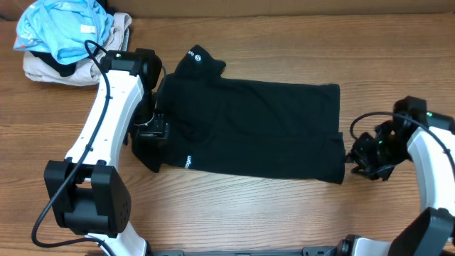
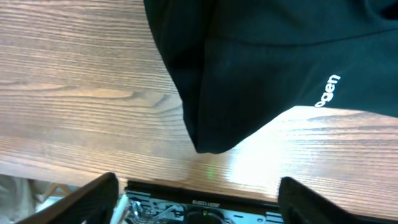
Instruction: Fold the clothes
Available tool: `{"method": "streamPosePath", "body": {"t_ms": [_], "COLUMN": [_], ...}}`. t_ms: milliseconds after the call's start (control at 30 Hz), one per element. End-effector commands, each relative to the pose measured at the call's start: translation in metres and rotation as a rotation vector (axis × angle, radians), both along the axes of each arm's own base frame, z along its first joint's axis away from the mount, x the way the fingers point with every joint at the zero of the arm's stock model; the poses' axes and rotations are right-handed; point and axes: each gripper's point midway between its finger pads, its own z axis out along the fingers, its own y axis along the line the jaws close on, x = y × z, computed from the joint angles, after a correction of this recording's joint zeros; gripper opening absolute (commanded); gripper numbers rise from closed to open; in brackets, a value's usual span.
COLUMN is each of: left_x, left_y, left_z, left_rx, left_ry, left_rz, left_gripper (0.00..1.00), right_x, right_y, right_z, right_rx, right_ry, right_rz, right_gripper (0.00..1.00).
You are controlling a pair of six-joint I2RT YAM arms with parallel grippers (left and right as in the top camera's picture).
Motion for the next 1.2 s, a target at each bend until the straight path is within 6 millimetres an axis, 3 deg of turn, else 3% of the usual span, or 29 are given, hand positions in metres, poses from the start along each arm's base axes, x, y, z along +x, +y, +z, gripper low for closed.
{"method": "streamPosePath", "body": {"t_ms": [0, 167, 267, 400, 467, 500, 533, 633, 767, 1000, 1167], "left_x": [0.005, 0.021, 0.052, 0.121, 0.156, 0.189, 0.205, 0.245, 0.285, 0.314, 0.326], "left_y": [0.000, -0.011, -0.030, -0.074, -0.084, -0.091, -0.093, -0.099, -0.105, -0.107, -0.107], "left_z": [0.008, 0.025, 0.048, 0.092, 0.107, 0.113, 0.112, 0.095, 0.051, -0.031, -0.061], "left_rx": [0.001, -0.057, -0.163, -0.361, -0.377, -0.378, -0.378, -0.381, -0.379, -0.350, -0.337], "left_ry": [-0.032, -0.104, -0.244, -0.565, -0.720, -0.835, -0.880, -0.957, -0.974, -0.879, -0.879], "left_rz": [0.001, 0.001, -0.082, -0.252, -0.287, -0.322, -0.330, -0.341, -0.351, -0.362, -0.376], "left_gripper": [0.90, 1.00, 1.00, 1.00, 1.00, 1.00, 1.00, 1.00, 1.00, 0.99, 0.99], "right_x": [0.021, 0.038, 0.055, 0.082, 0.097, 0.111, 0.118, 0.137, 0.153, 0.152, 0.151], "right_y": [-0.003, -0.006, 0.001, 0.022, 0.032, 0.039, 0.041, 0.040, 0.038, 0.027, 0.026], "right_z": [0.047, 0.102, 0.131, 0.155, 0.157, 0.155, 0.153, 0.146, 0.136, 0.124, 0.122], "right_rx": [-0.034, -0.085, -0.116, -0.134, -0.146, -0.153, -0.158, -0.170, -0.180, -0.235, -0.239], "right_ry": [-0.174, -0.314, -0.413, -0.533, -0.576, -0.603, -0.612, -0.633, -0.638, -0.581, -0.572], "right_rz": [0.075, 0.142, 0.194, 0.285, 0.325, 0.349, 0.358, 0.362, 0.359, 0.347, 0.347], "right_gripper": [0.56, 0.72, 0.81, 0.87, 0.88, 0.88, 0.88, 0.89, 0.89, 0.86, 0.86]}}
